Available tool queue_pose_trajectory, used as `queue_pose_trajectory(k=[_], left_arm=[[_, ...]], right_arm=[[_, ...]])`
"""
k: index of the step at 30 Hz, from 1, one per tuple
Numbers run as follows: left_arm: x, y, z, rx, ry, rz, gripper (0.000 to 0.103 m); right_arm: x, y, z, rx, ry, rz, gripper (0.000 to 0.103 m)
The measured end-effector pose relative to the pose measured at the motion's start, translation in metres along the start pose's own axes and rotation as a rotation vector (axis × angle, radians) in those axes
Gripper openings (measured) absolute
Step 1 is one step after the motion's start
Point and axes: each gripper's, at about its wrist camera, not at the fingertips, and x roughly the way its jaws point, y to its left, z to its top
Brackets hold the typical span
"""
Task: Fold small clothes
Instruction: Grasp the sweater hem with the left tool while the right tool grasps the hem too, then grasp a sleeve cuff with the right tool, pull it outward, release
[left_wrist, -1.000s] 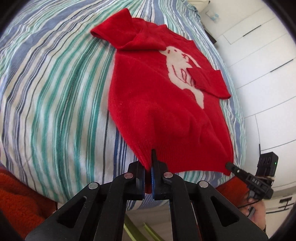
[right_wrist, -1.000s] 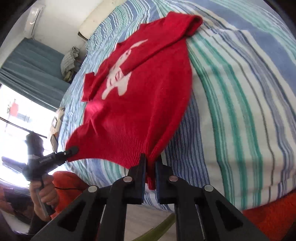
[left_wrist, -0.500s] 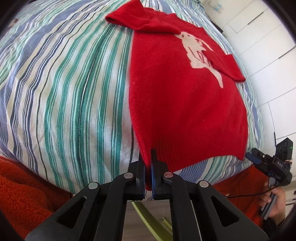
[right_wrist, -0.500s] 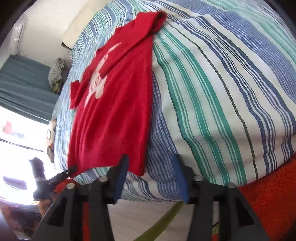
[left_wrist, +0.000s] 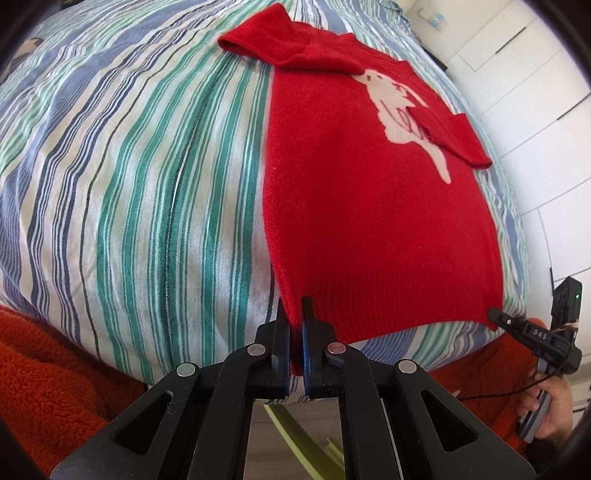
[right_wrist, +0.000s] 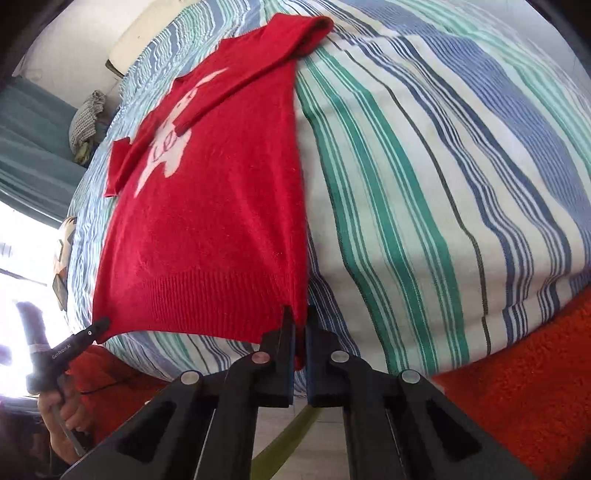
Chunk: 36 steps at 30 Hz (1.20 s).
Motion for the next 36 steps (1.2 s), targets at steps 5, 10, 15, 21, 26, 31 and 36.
queue_pose_trajectory(k=[5, 10, 15, 21, 26, 31, 36], left_arm=[[0.022, -0.015, 0.001, 0.085, 0.032, 0.129, 0.003], [0.032, -0.023, 0.001, 0.118, 0.035, 0.175, 0.004], [0.034, -0.025, 0.001, 0.121, 0.034, 0.199, 0.008], [0.027, -0.023, -0.014, 0.133, 0.089, 0.385, 0.086], [-0.009, -0.004, -0.022, 0.028, 0.126, 0.307, 0.071], [-0.074, -0.002, 0.010, -0.008, -0.143, 0.313, 0.084], [-0.073, 0.015, 0.046, -0.069, -0.418, 0.380, 0.088]], right_arm=[[0.018, -0.002, 0.004, -0.010, 0.015, -0.043, 0.003], [0.021, -0.002, 0.004, -0.017, 0.008, -0.046, 0.003], [0.019, -0.002, 0.001, -0.025, 0.004, -0.048, 0.002], [0.010, -0.006, -0.004, 0.009, 0.049, -0.012, 0.021], [-0.030, -0.004, -0.003, -0.052, 0.043, -0.120, 0.036], [-0.093, 0.059, 0.052, -0.362, -0.156, -0.251, 0.048], [-0.045, 0.158, 0.117, -0.714, -0.200, -0.185, 0.074]])
